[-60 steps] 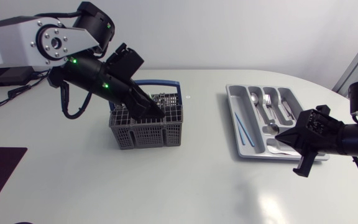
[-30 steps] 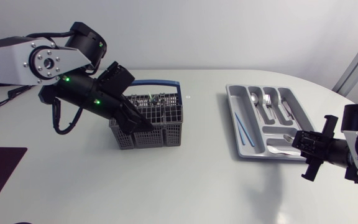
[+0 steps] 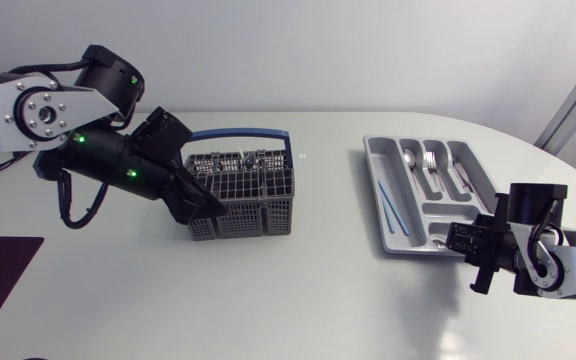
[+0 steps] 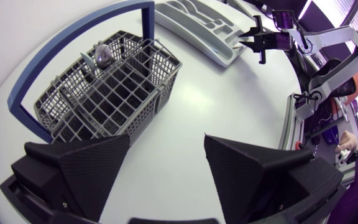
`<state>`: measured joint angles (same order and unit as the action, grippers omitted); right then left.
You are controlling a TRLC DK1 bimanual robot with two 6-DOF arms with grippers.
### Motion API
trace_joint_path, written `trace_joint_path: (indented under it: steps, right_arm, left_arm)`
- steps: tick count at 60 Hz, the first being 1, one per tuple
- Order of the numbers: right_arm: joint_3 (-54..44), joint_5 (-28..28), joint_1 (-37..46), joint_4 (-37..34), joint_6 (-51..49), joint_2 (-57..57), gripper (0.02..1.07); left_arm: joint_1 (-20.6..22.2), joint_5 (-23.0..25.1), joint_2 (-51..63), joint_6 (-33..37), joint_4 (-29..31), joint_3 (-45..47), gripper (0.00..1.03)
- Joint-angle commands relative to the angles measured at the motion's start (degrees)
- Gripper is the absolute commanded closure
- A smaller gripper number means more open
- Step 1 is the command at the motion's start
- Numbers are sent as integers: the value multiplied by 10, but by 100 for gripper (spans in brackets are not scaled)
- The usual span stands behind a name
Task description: Unload the cutlery basket into the drawer organizer.
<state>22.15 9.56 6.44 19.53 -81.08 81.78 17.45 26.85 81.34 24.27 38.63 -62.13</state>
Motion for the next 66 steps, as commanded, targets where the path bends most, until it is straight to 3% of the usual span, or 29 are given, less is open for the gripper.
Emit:
trace_joint_path:
  steps: [1,2,4,12,28,40,46,53,59,62,66]
  right_arm:
    - [-11,13,-4,5,-11,-4,32]
    - [-11,17,-5,1,-7,-15,24]
    - [-10,18,-5,-9,-4,-29,19]
    - [32,11,-27,-121,64,-104,14]
    - [155,-22,-148,-245,268,-107,14]
    - [245,-67,-220,-252,418,-29,15]
    - [286,-118,-247,-253,477,8,28]
    - [330,-144,-288,-241,527,54,71]
    - [366,-163,-315,-237,564,90,99]
    - [383,-183,-322,-237,581,105,101]
    - [403,-199,-332,-236,597,124,101]
  left_arm:
    - [-16,-2,-23,15,0,24,5]
    - [-22,-2,-29,17,0,27,5]
    - [-26,-2,-34,19,0,31,5]
    - [-51,-3,-48,24,2,43,5]
    - [-99,-21,-48,42,-18,96,5]
    - [-112,-42,-55,50,-64,150,5]
    - [-110,-42,-71,46,-87,155,5]
    - [-94,-39,-79,24,-111,144,6]
    - [-80,-40,-79,-2,-149,143,12]
    - [-78,-39,-78,-17,-174,143,18]
    - [-77,-39,-75,-38,-211,141,35]
